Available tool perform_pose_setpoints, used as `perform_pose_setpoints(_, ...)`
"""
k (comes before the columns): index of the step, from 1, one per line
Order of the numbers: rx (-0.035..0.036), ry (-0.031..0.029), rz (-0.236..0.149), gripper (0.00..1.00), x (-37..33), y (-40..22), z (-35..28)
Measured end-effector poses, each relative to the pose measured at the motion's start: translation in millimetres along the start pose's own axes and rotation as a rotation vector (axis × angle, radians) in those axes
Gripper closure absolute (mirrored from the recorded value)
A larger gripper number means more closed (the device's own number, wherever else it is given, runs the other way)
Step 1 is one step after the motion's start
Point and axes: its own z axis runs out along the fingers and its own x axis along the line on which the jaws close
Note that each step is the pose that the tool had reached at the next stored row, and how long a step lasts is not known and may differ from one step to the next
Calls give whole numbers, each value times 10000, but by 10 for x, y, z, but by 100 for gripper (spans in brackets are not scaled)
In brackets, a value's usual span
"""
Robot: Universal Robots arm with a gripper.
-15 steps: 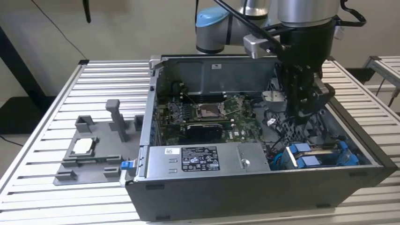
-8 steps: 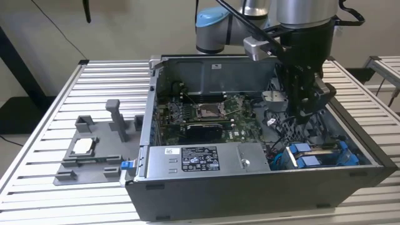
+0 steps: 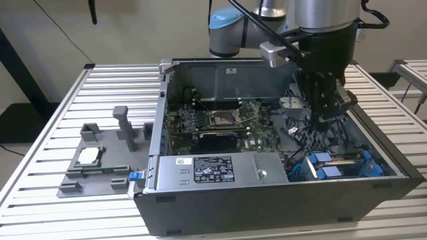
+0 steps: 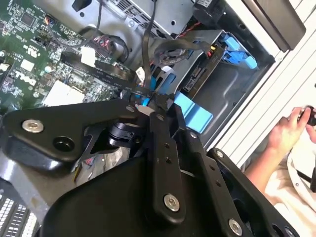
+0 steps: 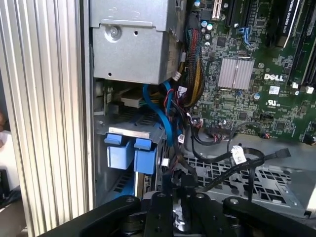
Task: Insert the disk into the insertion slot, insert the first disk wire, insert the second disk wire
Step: 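Insert the second disk wire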
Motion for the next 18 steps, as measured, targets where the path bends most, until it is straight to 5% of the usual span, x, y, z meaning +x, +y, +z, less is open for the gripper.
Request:
perform_pose_setpoints(10, -8, -9, 0, 89, 58, 13, 14)
perform_pose_setpoints(18, 5, 6, -96, 64, 29, 40, 9)
